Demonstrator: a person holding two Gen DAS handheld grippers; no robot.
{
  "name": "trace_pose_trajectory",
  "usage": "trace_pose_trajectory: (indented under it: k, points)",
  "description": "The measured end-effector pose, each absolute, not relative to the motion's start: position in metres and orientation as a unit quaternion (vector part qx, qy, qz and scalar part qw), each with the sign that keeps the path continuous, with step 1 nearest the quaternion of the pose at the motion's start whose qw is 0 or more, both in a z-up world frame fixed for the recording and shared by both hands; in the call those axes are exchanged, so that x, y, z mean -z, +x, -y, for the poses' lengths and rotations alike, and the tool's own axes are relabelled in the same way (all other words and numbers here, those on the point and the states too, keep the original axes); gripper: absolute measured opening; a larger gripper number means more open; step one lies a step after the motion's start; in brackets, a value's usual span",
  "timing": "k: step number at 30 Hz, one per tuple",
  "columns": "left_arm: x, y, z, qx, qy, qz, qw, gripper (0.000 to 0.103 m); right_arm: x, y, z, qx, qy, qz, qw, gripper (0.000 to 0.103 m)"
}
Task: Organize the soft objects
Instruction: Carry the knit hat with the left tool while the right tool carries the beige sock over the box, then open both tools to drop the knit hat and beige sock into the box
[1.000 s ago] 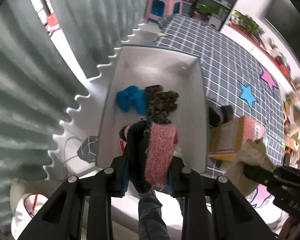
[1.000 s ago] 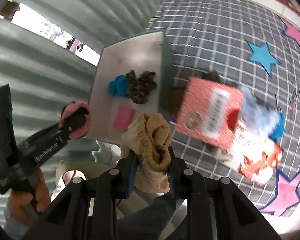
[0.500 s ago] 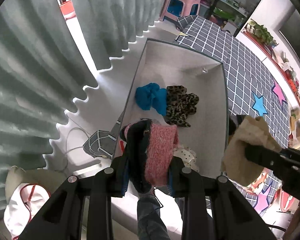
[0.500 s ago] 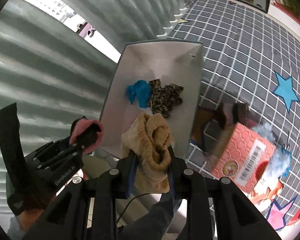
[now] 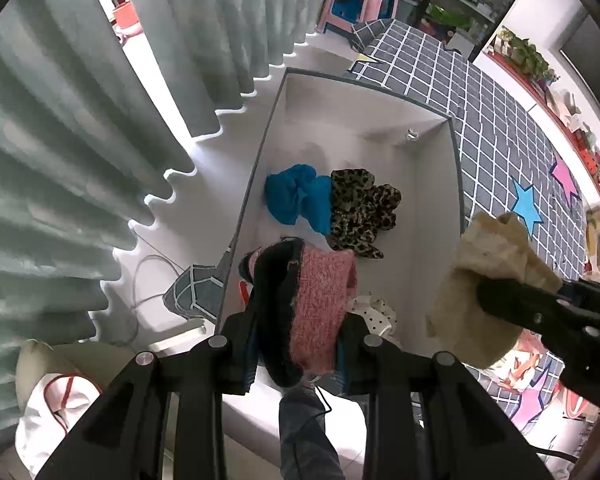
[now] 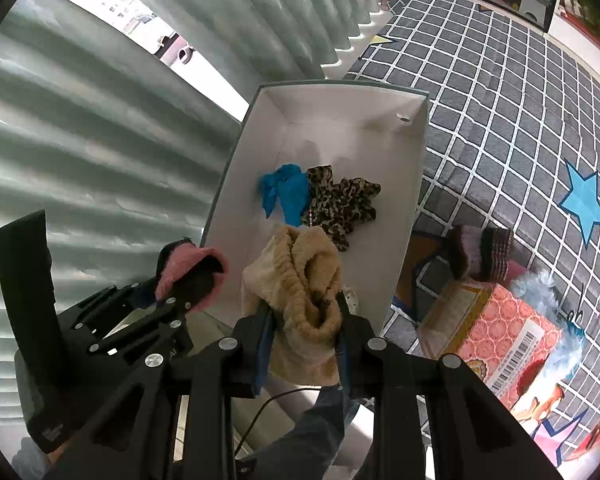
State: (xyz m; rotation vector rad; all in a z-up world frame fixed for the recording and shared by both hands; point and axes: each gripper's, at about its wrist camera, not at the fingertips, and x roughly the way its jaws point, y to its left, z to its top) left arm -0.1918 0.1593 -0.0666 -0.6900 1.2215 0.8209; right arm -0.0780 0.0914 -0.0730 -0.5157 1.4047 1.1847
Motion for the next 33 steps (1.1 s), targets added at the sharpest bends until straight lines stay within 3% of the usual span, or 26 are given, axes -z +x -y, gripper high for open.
trace_pose_trajectory:
  k: [33]
  points:
    - [0.092,-0.148,-0.188,-0.367,-0.290,-0.569,0.677,0.032,0.085,-0.060,-0.144,-0.499,-0.272,-0.581,0.583,0.029]
